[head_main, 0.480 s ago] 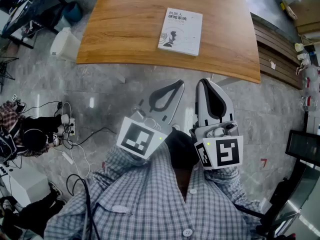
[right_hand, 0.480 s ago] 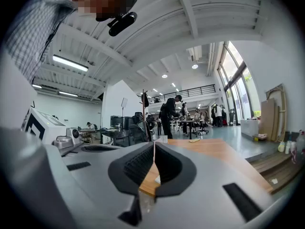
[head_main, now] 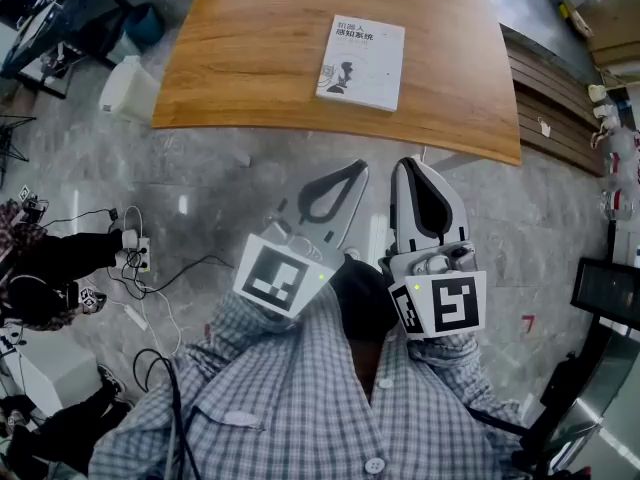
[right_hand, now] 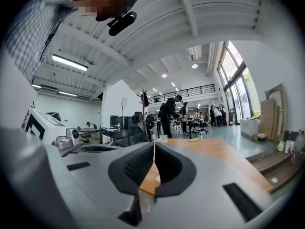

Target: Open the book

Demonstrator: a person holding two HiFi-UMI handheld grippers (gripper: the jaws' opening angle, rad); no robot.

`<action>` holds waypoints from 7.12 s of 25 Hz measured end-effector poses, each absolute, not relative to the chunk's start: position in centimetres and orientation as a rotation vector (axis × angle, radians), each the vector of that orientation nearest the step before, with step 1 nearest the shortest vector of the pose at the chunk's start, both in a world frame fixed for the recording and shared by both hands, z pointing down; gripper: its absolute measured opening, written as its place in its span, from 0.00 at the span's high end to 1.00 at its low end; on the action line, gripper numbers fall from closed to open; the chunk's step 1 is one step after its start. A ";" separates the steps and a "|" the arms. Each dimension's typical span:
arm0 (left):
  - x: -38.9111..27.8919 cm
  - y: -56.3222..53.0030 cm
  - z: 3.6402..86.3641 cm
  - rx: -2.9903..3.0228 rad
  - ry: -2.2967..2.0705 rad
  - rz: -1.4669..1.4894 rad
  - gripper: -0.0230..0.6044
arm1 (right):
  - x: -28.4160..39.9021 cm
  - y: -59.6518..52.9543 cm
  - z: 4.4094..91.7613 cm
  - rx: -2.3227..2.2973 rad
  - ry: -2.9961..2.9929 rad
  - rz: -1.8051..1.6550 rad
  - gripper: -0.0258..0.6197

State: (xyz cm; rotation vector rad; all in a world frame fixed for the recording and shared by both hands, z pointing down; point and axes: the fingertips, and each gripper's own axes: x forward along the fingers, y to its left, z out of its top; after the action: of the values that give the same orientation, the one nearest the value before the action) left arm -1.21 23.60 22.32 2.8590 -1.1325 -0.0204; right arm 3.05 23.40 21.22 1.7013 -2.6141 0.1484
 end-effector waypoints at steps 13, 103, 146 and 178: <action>-4.2 22.7 22.7 2.852 -1.160 -0.033 0.95 | 1.5 22.8 21.6 1.734 -2.589 0.149 0.92; -0.6 -9.5 29.9 2.709 -1.123 0.170 0.95 | 5.9 -10.2 29.9 1.643 -2.462 0.452 0.92; -0.7 -10.3 47.5 2.303 -1.155 0.632 0.95 | 11.7 -10.2 50.8 1.428 -2.009 1.178 0.79; 8.8 -5.7 41.3 2.454 -0.625 0.836 0.60 | 8.8 -10.4 41.8 1.390 -2.245 1.385 0.91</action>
State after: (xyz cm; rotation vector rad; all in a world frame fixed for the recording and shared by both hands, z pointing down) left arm 8.82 -5.68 41.29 2.4537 -0.6247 0.8356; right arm 8.82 -10.35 41.75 1.3902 -2.2447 1.3854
